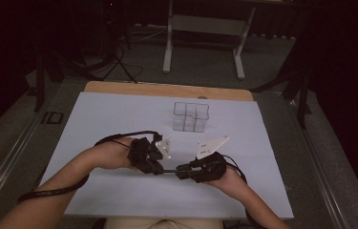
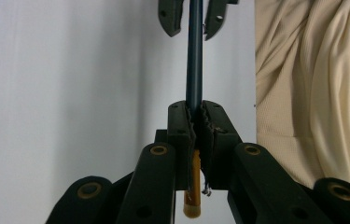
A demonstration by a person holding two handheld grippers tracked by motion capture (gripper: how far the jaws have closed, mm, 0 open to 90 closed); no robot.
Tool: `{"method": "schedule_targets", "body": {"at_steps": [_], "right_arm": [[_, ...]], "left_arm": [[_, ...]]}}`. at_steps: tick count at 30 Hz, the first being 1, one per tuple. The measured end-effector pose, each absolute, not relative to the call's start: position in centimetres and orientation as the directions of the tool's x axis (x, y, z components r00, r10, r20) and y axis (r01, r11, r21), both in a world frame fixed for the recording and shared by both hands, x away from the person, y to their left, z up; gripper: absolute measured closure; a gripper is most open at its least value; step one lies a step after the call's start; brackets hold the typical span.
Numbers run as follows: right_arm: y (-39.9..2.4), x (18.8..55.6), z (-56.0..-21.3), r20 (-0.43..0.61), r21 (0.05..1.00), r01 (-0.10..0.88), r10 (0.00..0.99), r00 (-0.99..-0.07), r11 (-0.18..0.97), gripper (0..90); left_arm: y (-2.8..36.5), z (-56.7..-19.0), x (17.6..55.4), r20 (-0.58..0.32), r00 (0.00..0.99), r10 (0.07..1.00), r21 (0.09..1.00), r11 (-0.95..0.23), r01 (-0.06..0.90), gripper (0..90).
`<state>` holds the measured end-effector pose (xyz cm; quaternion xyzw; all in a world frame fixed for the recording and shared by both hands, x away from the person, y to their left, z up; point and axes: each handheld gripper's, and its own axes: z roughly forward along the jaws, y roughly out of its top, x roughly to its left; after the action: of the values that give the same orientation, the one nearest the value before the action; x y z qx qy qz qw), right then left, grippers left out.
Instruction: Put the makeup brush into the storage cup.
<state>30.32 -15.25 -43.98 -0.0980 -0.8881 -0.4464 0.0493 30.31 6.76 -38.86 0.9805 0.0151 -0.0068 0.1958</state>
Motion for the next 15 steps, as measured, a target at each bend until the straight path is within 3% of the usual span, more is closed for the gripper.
{"method": "schedule_targets", "body": {"at_steps": [11,15], "right_arm": [[-14.47,30.31,-44.12,0.194,0.726,0.204,0.089,-0.977,0.657,83.6],[-14.23,30.2,-44.08,0.193,0.708,0.186,0.067,-0.979,0.681,84.8]], "left_arm": [[6.64,-39.07,30.03,-0.011,1.0,0.003,0.365,-0.931,0.007,84.2],[6.69,-39.39,29.9,0.004,0.999,-0.05,0.375,-0.926,-0.048,84.1]]}}
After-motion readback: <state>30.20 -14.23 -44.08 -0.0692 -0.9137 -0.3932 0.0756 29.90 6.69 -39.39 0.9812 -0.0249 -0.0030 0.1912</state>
